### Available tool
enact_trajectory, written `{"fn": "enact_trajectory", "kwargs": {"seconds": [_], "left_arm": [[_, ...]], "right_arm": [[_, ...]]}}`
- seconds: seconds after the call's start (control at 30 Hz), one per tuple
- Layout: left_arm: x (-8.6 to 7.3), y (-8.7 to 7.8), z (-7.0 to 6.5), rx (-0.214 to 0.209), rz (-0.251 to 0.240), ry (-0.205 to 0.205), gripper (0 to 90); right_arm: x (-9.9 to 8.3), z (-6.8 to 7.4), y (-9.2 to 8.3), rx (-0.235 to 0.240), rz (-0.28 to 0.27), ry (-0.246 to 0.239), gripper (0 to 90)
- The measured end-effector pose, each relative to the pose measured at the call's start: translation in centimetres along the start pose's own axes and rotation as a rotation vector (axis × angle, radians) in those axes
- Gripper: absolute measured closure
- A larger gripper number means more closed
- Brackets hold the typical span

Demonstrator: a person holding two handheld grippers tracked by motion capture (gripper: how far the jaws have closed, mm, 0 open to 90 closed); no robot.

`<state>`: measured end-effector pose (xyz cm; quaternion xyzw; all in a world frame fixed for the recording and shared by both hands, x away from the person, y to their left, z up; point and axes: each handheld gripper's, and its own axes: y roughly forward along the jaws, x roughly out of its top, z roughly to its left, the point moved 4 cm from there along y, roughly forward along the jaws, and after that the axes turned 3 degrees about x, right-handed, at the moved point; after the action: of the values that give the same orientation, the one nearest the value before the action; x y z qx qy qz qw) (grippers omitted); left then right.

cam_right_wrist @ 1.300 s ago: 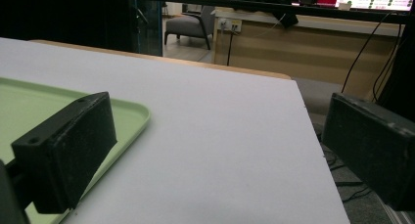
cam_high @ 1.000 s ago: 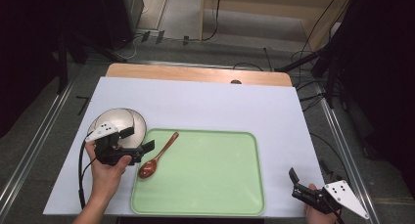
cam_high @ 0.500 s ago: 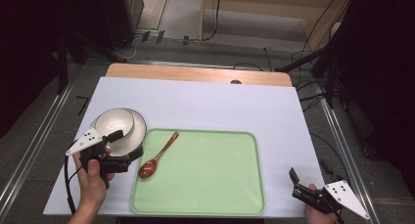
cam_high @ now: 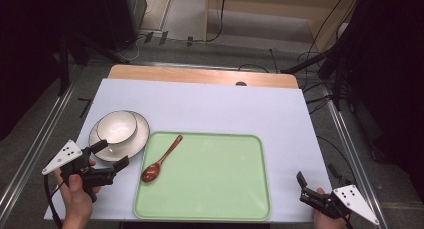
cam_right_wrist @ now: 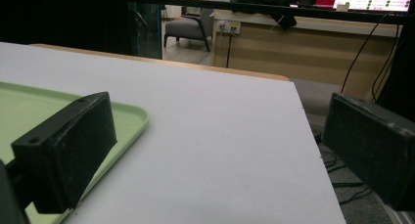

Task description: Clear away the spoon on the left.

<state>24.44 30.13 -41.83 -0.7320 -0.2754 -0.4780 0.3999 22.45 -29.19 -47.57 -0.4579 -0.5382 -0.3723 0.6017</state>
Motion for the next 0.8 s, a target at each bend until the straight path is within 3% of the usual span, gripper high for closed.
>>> {"fn": "enact_trajectory", "kwargs": {"seconds": [0.23,0.43,0.7,0.8], "left_arm": [[-0.9,-0.8,0.3,0.008,0.014,0.022,0.0],[-1.6,-1.4,0.5,0.008,0.017,0.068,0.0],[-2.3,-2.6,1.6,0.041,-0.008,0.035,0.0],[-2.7,-3.0,2.0,0.055,0.001,0.061,0.0]], "right_arm": [[0.0,0.0,0.0,0.002,-0.002,0.005,0.1],[-0.1,0.1,0.1,0.006,0.004,0.007,0.1],[-0.1,0.0,0.2,0.005,0.002,0.011,0.1],[-0.1,0.1,0.2,0.007,0.002,0.010,0.1]]}}
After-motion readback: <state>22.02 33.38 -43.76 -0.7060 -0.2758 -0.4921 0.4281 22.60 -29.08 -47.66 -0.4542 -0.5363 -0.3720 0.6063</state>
